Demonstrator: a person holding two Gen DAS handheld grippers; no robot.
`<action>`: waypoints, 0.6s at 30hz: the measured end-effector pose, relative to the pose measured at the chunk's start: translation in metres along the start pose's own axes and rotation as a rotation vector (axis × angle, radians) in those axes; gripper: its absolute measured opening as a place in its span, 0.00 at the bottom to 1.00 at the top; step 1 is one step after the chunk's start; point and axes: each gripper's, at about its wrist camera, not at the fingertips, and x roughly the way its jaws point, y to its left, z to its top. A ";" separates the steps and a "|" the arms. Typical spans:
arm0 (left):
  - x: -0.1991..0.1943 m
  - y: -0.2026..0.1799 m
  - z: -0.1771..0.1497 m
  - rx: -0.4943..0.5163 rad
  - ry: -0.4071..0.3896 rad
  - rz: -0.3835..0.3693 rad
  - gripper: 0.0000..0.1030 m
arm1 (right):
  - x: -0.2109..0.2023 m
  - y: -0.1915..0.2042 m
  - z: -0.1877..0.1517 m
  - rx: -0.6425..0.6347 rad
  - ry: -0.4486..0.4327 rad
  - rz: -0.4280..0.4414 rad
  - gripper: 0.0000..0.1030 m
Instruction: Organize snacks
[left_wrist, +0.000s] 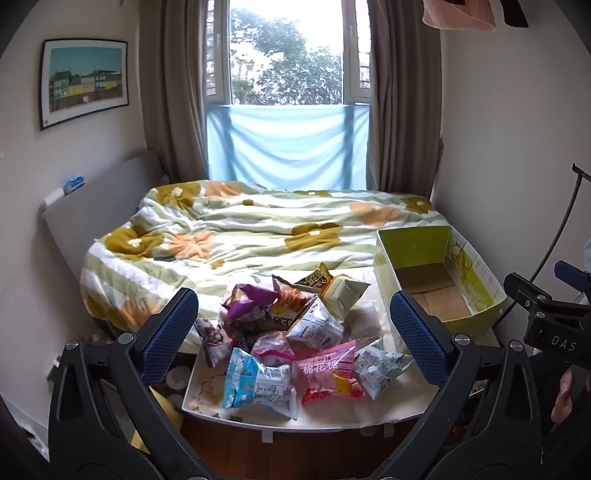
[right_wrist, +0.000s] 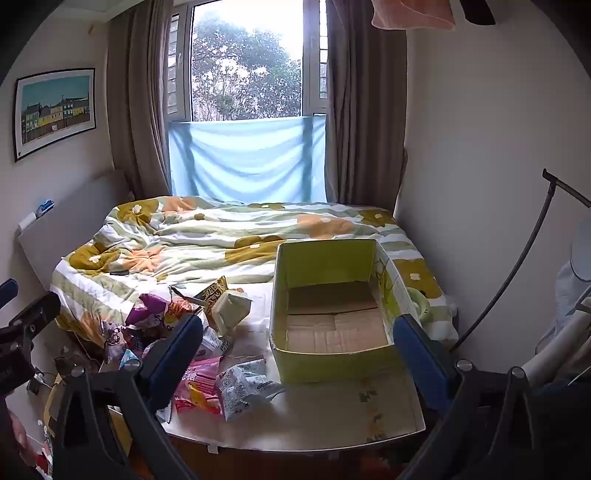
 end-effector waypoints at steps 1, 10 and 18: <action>-0.001 0.000 0.000 -0.001 0.001 0.000 1.00 | 0.000 0.000 0.000 0.001 -0.004 0.001 0.99; 0.003 0.002 -0.005 -0.009 0.012 0.000 1.00 | 0.001 0.000 -0.001 -0.008 -0.001 0.003 0.99; 0.008 -0.001 -0.001 -0.014 0.035 0.004 1.00 | 0.004 0.002 -0.003 -0.001 0.009 0.001 0.99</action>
